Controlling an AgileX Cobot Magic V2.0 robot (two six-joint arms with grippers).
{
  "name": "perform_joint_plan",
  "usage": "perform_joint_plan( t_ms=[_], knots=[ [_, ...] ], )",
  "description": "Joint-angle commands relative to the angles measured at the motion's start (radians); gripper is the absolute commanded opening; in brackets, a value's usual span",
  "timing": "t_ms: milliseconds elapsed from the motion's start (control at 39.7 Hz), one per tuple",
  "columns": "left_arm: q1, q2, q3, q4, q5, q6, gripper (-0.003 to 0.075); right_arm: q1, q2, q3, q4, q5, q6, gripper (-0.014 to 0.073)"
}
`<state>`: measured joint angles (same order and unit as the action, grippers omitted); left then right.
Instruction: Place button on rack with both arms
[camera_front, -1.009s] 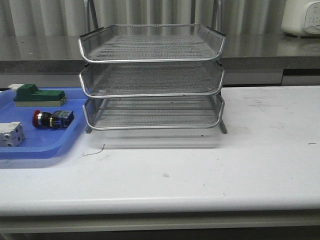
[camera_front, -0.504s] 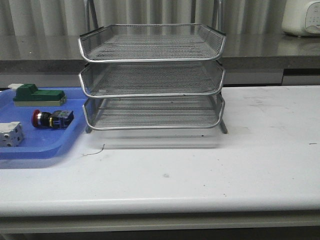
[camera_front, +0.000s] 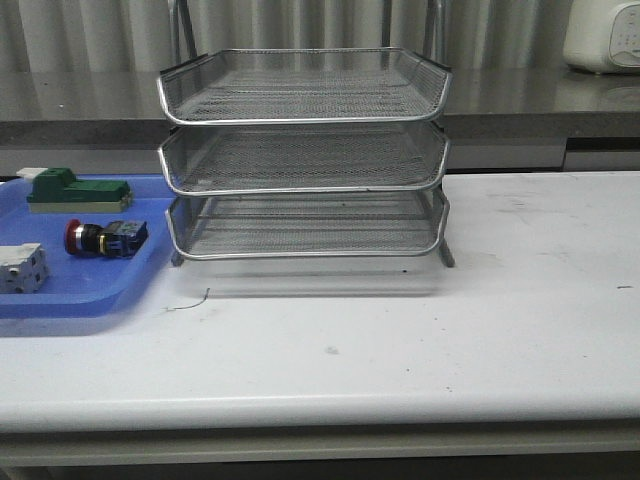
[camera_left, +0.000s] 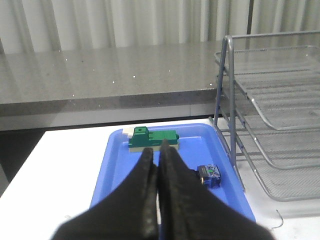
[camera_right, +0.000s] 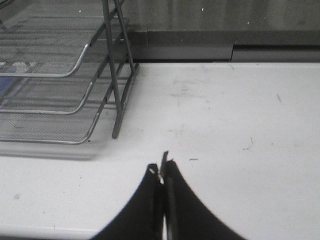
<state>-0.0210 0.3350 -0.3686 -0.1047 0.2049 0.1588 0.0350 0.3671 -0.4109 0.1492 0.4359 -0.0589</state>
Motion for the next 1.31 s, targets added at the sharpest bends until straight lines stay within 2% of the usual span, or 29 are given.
perform_joint_plan(
  t_ms=[0, 76, 151, 202, 303, 353, 429, 681, 782, 1009, 1135, 1286],
  knots=[
    [0.004, 0.023, -0.038, -0.001, -0.077, -0.009, -0.0018, -0.006, 0.033, -0.037, 0.017, -0.065, 0.0, -0.0109],
    [0.004, 0.023, -0.038, -0.001, -0.077, -0.009, 0.0009, -0.006, 0.032, -0.037, 0.017, -0.07, 0.0, -0.0088],
    [0.004, 0.023, -0.038, -0.001, -0.077, -0.009, 0.0102, -0.006, 0.032, -0.037, 0.017, -0.074, 0.0, 0.0002],
    [0.004, 0.023, -0.038, -0.001, -0.077, -0.009, 0.022, -0.006, 0.032, -0.037, 0.017, -0.076, -0.001, 0.0098],
    [0.004, 0.023, -0.038, -0.001, -0.075, -0.009, 0.0479, -0.006, 0.032, -0.036, 0.017, -0.077, -0.001, 0.0368],
    [0.004, 0.023, -0.038, -0.001, -0.073, -0.009, 0.0583, -0.006, 0.032, -0.033, 0.017, -0.08, -0.001, 0.0475],
    [0.004, 0.023, -0.038, -0.001, -0.071, -0.009, 0.0668, -0.006, 0.032, -0.029, 0.017, -0.079, -0.001, 0.0582],
    [0.004, 0.023, -0.038, -0.001, -0.071, -0.009, 0.0613, -0.006, 0.034, -0.029, 0.018, -0.102, -0.001, 0.0601],
    [0.004, 0.023, -0.038, -0.001, -0.071, -0.009, 0.0584, -0.006, 0.072, -0.039, 0.064, -0.104, 0.0, 0.0601],
    [0.004, 0.023, -0.038, -0.001, -0.073, -0.009, 0.0554, -0.006, 0.372, -0.106, 0.307, -0.118, -0.001, 0.0601],
    [0.004, 0.023, -0.038, -0.001, -0.073, -0.009, 0.0554, -0.003, 0.556, -0.15, 0.394, -0.172, -0.033, 0.0598],
    [0.004, 0.023, -0.038, -0.001, -0.073, -0.009, 0.0554, -0.003, 0.728, -0.207, 0.563, -0.193, -0.125, 0.0514]
  ],
)
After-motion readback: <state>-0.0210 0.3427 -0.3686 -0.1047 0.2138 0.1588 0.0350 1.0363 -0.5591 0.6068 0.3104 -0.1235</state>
